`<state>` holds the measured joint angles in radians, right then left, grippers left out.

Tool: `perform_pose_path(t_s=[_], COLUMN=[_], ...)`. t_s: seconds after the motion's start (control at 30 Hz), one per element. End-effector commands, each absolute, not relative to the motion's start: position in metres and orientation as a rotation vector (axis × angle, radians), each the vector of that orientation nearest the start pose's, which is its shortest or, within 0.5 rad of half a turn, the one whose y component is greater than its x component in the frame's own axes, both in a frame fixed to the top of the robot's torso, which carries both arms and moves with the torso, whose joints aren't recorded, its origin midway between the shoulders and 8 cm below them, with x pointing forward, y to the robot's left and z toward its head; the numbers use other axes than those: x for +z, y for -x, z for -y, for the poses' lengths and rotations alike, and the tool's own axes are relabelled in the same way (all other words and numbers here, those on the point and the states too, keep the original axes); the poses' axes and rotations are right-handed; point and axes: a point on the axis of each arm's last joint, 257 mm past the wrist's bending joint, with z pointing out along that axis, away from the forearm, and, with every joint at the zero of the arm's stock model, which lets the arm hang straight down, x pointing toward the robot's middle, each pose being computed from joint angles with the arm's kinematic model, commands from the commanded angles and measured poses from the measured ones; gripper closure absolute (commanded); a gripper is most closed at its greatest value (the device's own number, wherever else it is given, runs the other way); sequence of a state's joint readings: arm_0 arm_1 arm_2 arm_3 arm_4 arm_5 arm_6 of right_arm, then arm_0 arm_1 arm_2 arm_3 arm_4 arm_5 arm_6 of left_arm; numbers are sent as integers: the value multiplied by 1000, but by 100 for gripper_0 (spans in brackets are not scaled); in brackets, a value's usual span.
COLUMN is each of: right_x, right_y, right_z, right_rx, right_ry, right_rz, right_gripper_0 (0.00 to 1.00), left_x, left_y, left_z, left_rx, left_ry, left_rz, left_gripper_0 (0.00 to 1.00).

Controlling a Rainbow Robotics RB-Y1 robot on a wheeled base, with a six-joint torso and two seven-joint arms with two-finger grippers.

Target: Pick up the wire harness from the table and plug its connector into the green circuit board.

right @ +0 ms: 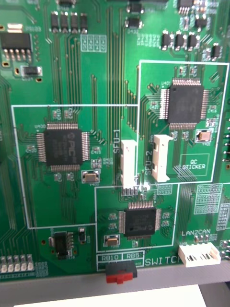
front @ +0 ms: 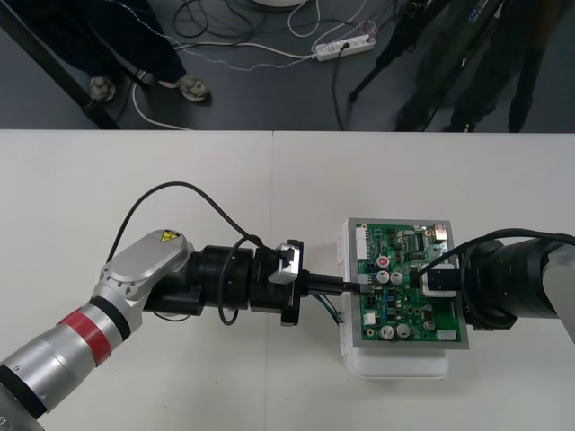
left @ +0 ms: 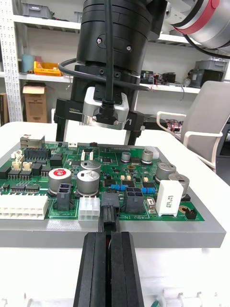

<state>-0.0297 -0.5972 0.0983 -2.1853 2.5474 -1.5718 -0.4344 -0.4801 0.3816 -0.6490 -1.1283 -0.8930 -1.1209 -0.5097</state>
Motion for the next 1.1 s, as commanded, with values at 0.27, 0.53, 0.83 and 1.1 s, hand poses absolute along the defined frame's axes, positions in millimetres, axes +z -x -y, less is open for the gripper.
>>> perform_pose_path(t_s=[0.27,0.53,0.83,1.1], right_x=[-278,-278,-278,-278], right_y=[-371,-371,-371,-371], right_z=[232,232,232,232], right_rx=[-279,-279,-279,-280], right_ry=[1876,1876,1876,1877], right_rz=[-1906,-1906,-1906,-1905], right_gripper_0=[0,0,0,0], left_x=[-228,-231,-229,-225], left_y=[-328,-327,-327,-326], left_z=[99,97,99,107], left_rx=[-1023,-1024,-1026,-1030], left_ry=[-1437,-1435,-1431,-1417], left_rz=[-884,-892,-888,-883], left_gripper_0=[100,100,100,100])
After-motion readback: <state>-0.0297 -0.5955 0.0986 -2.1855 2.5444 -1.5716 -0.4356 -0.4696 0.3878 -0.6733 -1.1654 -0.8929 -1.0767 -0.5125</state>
